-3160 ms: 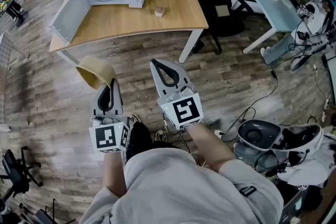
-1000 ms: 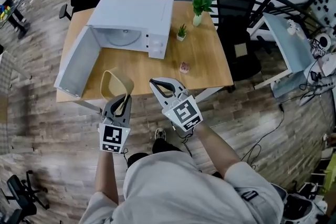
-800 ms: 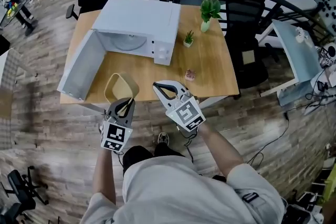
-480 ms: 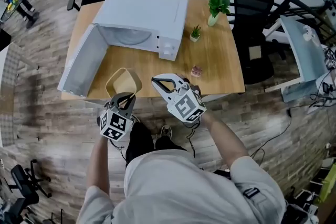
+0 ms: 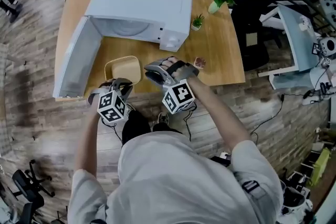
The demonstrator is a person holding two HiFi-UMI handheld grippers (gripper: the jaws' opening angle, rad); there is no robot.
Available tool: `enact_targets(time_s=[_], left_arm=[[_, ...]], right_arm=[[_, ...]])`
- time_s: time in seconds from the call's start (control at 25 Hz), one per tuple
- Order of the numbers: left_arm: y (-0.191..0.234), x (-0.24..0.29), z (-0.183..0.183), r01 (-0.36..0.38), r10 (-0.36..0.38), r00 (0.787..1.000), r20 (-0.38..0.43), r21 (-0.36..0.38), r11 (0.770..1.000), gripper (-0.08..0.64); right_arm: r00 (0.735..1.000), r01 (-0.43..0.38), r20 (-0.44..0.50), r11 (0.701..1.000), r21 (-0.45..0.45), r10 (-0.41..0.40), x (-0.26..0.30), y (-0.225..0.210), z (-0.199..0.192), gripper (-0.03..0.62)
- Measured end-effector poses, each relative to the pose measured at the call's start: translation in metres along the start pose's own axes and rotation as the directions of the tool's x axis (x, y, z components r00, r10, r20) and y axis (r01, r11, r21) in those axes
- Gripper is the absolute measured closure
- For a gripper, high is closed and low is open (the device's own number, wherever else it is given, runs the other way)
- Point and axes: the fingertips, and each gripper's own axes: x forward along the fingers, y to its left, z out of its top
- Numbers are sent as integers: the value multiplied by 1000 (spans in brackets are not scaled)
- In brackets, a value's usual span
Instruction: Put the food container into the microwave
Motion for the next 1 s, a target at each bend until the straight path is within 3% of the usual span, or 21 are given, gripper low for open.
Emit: enact_targets(time_s=[0.12, 0.24, 0.4, 0.64, 0.72, 0.84, 1.0], left_arm=[[-2, 8, -11, 88, -84, 996, -35, 116, 989, 538], [-1, 13, -20, 125, -115, 992, -57, 220, 967, 537], [2, 19, -34, 157, -140, 987, -75, 318, 935, 537], [-4, 25, -45, 202, -179, 979, -92, 429, 880, 537], [-4, 27, -48, 210, -187, 978, -95, 426, 880, 535], [-4, 28, -50, 215, -199, 977, -80, 388, 896, 523], [8, 34, -49, 149, -140, 989, -52, 402, 903, 494]], right_arm=[[995, -82, -65, 985, -151, 73, 21, 16, -4, 458], [988, -135, -104, 962, -237, 113, 39, 28, -8, 445], [983, -172, -106, 945, -278, 148, 55, 27, 3, 460], [956, -283, -177, 895, -344, 235, 70, 57, -7, 484], [951, -298, -186, 891, -342, 246, 71, 62, -8, 511], [945, -317, -195, 888, -332, 264, 70, 69, -9, 531], [932, -352, -198, 885, -305, 302, 67, 78, -11, 559]])
